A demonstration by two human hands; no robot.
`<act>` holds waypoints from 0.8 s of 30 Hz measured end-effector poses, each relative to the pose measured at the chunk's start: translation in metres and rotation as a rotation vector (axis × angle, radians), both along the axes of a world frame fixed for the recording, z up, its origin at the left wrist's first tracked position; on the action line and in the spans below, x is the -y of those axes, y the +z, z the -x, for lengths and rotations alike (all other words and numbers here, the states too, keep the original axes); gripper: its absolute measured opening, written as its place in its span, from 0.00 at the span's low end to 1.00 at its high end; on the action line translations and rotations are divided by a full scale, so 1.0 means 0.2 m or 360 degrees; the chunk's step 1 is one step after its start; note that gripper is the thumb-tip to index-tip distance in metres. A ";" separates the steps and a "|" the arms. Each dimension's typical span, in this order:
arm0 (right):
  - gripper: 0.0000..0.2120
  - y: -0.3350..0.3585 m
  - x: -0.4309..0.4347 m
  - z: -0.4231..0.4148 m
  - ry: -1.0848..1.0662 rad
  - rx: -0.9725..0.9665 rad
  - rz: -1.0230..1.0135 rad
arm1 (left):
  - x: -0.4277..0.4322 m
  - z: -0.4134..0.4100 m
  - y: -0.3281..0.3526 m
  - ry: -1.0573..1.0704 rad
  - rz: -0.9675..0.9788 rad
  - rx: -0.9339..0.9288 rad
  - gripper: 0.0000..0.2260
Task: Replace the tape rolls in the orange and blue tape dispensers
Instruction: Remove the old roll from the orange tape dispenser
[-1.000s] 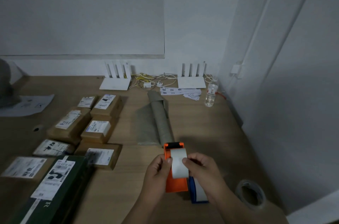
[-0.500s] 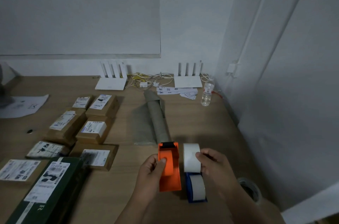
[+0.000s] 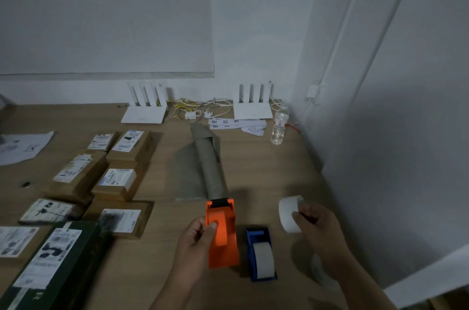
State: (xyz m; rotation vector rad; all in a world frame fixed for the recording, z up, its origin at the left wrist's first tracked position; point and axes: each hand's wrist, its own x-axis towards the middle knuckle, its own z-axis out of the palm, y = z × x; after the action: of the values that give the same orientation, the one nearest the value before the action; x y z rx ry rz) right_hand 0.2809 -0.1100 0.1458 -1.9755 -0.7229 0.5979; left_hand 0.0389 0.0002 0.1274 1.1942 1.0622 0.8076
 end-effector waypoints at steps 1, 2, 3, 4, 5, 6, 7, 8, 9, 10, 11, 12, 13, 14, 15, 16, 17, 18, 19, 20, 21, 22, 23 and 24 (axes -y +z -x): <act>0.03 0.00 0.00 -0.02 -0.0012 0.0048 0.0033 | 0.00 0.00 -0.01 0.0010 0.0001 0.0004 0.11; 0.04 -0.01 0.00 -0.04 -0.0007 0.0103 0.0057 | -0.01 0.00 -0.02 0.0019 -0.0002 0.0005 0.11; 0.07 0.00 0.00 -0.06 0.0015 0.0170 0.0078 | -0.01 0.00 -0.02 0.0024 -0.0008 0.0005 0.11; 0.09 0.00 -0.01 -0.09 0.0047 0.0243 0.0096 | -0.01 -0.01 -0.02 0.0029 -0.0012 0.0001 0.12; 0.11 0.00 -0.01 -0.11 0.0078 0.0321 0.0130 | -0.01 -0.01 -0.02 0.0033 -0.0014 0.0001 0.12; 0.12 0.00 -0.02 -0.14 0.0112 0.0401 0.0164 | -0.01 -0.02 -0.02 0.0038 -0.0016 0.0002 0.12; 0.13 -0.01 -0.04 -0.17 0.0151 0.0486 0.0211 | -0.01 -0.02 -0.02 0.0048 -0.0020 0.0010 0.13; 0.15 -0.02 -0.05 -0.20 0.0189 0.0563 0.0251 | -0.01 -0.02 -0.02 0.0060 -0.0021 0.0021 0.14; 0.16 -0.04 -0.06 -0.22 0.0217 0.0619 0.0293 | -0.01 -0.02 -0.02 0.0071 -0.0027 0.0027 0.14; 0.16 -0.05 -0.08 -0.25 0.0242 0.0660 0.0324 | -0.02 -0.02 -0.02 0.0080 -0.0031 0.0033 0.14; 0.16 -0.06 -0.10 -0.27 0.0263 0.0690 0.0359 | -0.02 -0.01 -0.03 0.0084 -0.0034 0.0036 0.14; 0.17 -0.08 -0.11 -0.30 0.0286 0.0722 0.0381 | -0.02 -0.02 -0.02 0.0091 -0.0038 0.0039 0.14; 0.18 -0.10 -0.13 -0.32 0.0309 0.0751 0.0408 | -0.01 -0.02 -0.03 0.0099 -0.0043 0.0040 0.14; 0.20 -0.12 -0.15 -0.35 0.0335 0.0783 0.0439 | -0.01 -0.03 -0.03 0.0106 -0.0048 0.0038 0.15; 0.19 -0.13 -0.17 -0.38 0.0364 0.0808 0.0473 | -0.02 -0.03 -0.03 0.0115 -0.0057 0.0029 0.15; 0.15 -0.15 -0.19 -0.41 0.0399 0.0838 0.0505 | -0.02 -0.03 -0.03 0.0126 -0.0065 0.0023 0.15; 0.10 -0.17 -0.21 -0.43 0.0436 0.0868 0.0526 | -0.02 -0.03 -0.03 0.0136 -0.0078 0.0014 0.16; 0.07 -0.19 -0.24 -0.45 0.0466 0.0900 0.0552 | -0.02 -0.03 -0.03 0.0143 -0.0093 0.0010 0.16; 0.06 -0.21 -0.26 -0.48 0.0488 0.0938 0.0589 | -0.03 -0.03 -0.04 0.0147 -0.0104 0.0012 0.16; 0.06 -0.24 -0.28 -0.50 0.0499 0.0979 0.0623 | -0.03 -0.04 -0.04 0.0152 -0.0109 0.0015 0.17; 0.07 -0.25 -0.30 -0.52 0.0503 0.1016 0.0656 | -0.04 -0.04 -0.05 0.0156 -0.0106 0.0015 0.17; 0.06 -0.27 -0.32 -0.53 0.0509 0.1048 0.0688 | -0.04 -0.04 -0.05 0.0157 -0.0091 0.0017 0.17; 0.06 -0.28 -0.33 -0.54 0.0526 0.1079 0.0716 | -0.04 -0.04 -0.07 0.0161 -0.0071 0.0026 0.18; 0.07 -0.29 -0.34 -0.56 0.0542 0.1101 0.0745 | -0.05 -0.04 -0.08 0.0155 -0.0053 0.0041 0.20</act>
State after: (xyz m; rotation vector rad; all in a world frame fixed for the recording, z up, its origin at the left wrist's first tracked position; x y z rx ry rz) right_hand 0.3923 -0.0413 0.0874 -2.5484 -1.4683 0.2740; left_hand 0.0461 0.0097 0.1123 1.1642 1.0963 0.9166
